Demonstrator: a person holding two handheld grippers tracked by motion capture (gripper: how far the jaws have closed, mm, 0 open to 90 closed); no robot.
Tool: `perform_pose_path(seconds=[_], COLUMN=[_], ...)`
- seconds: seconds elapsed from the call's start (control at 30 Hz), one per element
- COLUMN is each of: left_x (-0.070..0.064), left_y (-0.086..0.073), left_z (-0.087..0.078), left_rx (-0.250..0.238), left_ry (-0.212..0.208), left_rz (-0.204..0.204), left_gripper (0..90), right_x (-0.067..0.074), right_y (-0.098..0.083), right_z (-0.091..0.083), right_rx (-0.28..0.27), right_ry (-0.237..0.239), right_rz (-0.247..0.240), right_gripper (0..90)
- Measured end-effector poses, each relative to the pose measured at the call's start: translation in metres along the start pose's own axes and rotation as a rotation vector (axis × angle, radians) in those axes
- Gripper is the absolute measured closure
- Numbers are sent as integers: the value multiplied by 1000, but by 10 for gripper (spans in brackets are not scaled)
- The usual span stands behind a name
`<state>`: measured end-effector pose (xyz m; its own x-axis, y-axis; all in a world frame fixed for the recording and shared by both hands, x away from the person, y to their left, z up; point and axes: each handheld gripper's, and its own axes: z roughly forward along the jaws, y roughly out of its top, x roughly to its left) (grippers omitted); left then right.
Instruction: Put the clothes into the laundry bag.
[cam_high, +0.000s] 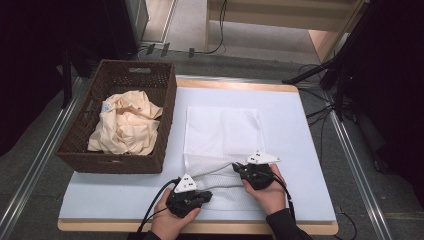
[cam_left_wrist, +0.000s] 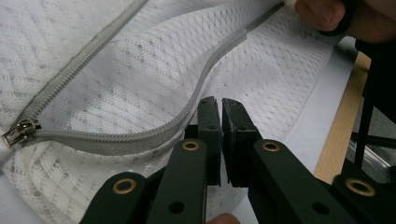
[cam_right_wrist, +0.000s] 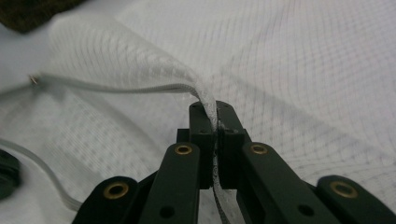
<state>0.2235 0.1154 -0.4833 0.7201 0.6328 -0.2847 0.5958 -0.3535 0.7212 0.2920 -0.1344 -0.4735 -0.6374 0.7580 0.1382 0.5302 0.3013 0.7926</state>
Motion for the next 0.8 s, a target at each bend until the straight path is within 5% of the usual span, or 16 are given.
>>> perform_pose_path(seconds=[0.07,0.13,0.3,0.5,0.6,0.67,0.8], left_x=[0,0,-1,-1,1,2,1], left_y=[0,0,0,0,1,3,20], left_z=[0,0,0,0,-2,-11,-45], left_rx=[-4,0,-2,-1,-7,-60,-173], left_ry=[1,5,10,8,-56,-93,-86], left_rz=[4,6,10,1,-11,-19,0], left_gripper=[869,870,876,876,729,691,479], right_x=[0,0,3,-1,0,-1,-4], right_y=[7,10,23,25,22,21,18], right_z=[-10,-13,-28,-34,-30,-29,-27], right_rx=[-77,-89,-143,-151,-132,-128,-120], right_ry=[17,23,-23,-4,3,6,1], right_rz=[51,70,49,57,55,51,64], right_gripper=[884,886,888,888,888,887,883])
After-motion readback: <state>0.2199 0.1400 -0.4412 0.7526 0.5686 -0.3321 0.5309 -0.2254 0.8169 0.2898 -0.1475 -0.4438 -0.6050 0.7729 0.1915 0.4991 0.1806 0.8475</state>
